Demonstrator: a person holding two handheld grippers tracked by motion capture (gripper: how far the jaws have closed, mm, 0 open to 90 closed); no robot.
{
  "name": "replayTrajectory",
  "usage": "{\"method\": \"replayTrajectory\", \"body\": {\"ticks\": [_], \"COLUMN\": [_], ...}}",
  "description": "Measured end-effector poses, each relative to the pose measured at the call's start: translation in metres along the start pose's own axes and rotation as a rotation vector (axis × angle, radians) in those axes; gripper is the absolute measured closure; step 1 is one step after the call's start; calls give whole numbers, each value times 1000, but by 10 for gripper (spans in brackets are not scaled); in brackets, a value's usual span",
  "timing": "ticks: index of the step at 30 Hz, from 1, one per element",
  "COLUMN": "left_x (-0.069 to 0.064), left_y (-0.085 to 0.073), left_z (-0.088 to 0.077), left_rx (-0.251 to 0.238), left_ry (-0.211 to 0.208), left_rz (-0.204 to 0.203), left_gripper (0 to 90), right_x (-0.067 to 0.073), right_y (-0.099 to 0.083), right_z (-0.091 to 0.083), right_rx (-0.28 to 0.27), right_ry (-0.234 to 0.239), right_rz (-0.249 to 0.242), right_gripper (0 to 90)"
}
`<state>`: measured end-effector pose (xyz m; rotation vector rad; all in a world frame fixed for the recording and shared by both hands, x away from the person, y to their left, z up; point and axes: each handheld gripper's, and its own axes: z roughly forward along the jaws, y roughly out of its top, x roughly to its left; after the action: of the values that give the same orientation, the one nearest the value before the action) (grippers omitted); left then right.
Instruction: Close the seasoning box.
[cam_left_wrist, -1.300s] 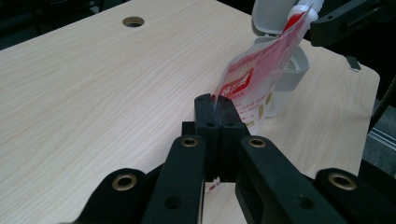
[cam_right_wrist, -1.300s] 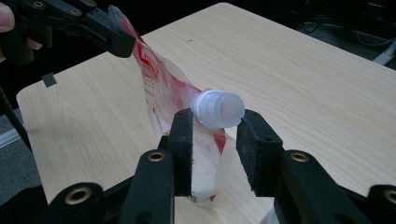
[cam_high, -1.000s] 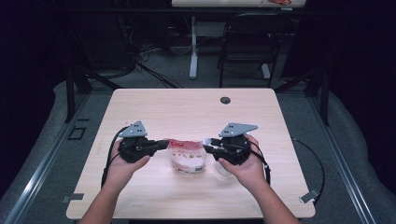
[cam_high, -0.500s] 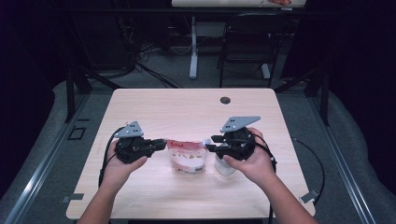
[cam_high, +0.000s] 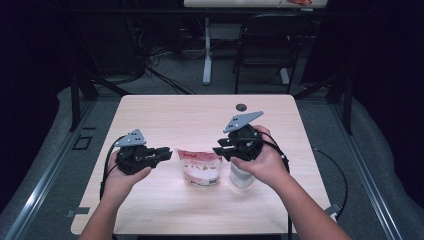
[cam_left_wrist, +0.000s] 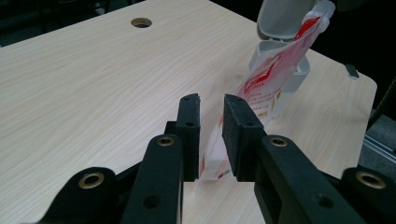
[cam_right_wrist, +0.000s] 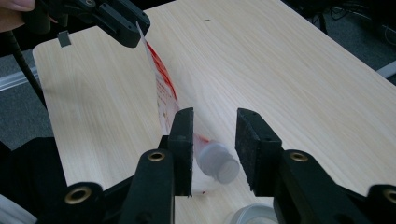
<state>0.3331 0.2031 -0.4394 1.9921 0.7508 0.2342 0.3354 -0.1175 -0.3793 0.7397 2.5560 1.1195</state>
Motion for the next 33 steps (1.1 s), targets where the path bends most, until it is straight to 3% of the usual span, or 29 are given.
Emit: {"method": "replayTrajectory", "body": {"ticks": [15, 33], "left_x": [5, 8], "left_y": [-2, -4], "left_z": [-7, -8], "left_rx": [-3, 1], "left_ry": [19, 26], "left_rz": [-25, -31], "left_gripper": [760, 746], "right_x": [6, 14], "right_y": [21, 31], "right_z": [13, 23], "right_rx": [28, 45], "right_ry": [22, 67], "right_rz": [-49, -77], "right_gripper": [756, 752]}}
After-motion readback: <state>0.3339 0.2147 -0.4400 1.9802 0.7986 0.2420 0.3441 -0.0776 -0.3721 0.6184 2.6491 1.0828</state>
